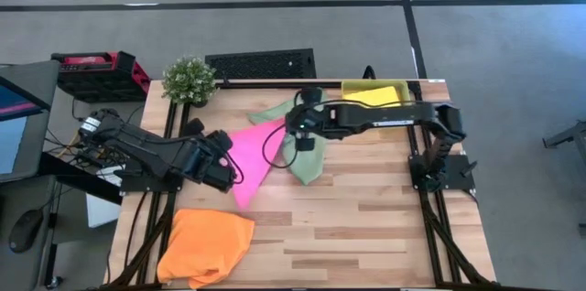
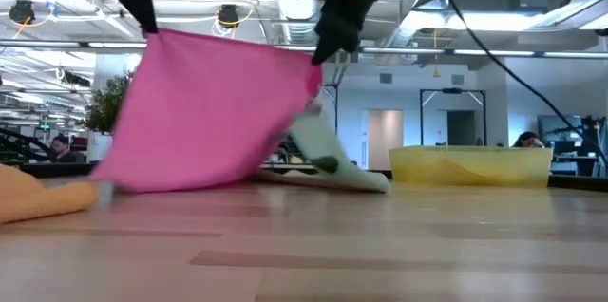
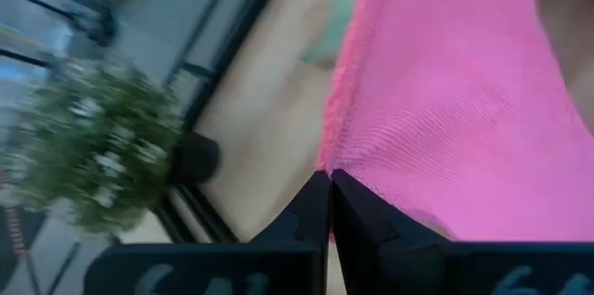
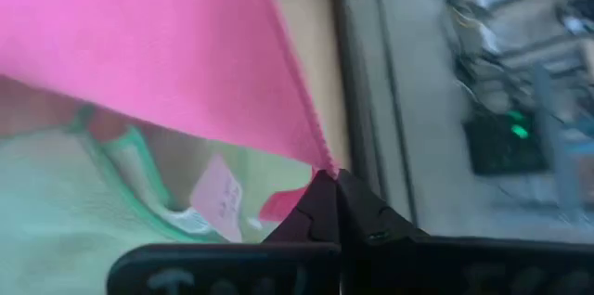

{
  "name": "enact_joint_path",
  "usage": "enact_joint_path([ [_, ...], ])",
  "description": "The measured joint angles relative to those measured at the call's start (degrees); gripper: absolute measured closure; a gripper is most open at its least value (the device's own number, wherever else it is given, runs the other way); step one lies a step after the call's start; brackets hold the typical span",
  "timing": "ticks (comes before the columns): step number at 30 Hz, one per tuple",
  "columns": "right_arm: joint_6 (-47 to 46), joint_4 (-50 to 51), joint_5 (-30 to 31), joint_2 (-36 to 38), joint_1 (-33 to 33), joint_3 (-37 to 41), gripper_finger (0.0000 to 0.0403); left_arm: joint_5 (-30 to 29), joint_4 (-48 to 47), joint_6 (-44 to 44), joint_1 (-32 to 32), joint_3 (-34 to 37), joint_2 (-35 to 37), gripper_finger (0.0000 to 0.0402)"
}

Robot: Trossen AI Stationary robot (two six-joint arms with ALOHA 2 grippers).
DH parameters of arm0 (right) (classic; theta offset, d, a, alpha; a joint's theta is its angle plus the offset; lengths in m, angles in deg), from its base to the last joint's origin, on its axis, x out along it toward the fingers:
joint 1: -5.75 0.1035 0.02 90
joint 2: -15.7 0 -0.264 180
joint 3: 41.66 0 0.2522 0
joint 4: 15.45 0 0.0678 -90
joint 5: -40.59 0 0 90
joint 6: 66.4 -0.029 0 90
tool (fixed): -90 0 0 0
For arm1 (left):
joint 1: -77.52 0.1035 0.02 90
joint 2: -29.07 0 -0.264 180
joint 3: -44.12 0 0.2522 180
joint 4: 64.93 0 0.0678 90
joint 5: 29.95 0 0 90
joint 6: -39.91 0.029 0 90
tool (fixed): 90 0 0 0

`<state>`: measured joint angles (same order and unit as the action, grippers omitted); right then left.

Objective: Fold microfiber towels
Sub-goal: Fold the pink towel

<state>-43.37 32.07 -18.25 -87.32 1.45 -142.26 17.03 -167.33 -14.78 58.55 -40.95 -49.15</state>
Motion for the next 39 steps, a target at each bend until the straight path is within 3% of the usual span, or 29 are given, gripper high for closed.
enact_joint_path([
  [8,-2.20,2.83,4.65,5.81,0.25,-0.08,0.0401,-9.14,-0.40,0.40,5.25,-0.59,-0.02,0.0401],
  [15,-2.20,5.64,1.94,5.17,0.05,-0.05,0.0401,-21.19,-0.58,1.83,5.85,-4.09,-0.02,0.0401],
  [23,-1.75,2.25,7.24,3.91,-0.34,-0.05,0.0401,-31.65,-0.42,9.57,7.67,-5.73,-0.02,0.0401],
  [29,-2.05,3.03,5.54,3.91,0.37,-0.03,0.0399,-29.08,-0.37,14.39,7.40,-5.66,-0.69,0.0401],
  [39,-7.72,12.92,-4.64,3.89,3.90,-0.01,0.0399,-5.30,2.65,15.04,2.66,-1.44,-0.61,0.0401],
])
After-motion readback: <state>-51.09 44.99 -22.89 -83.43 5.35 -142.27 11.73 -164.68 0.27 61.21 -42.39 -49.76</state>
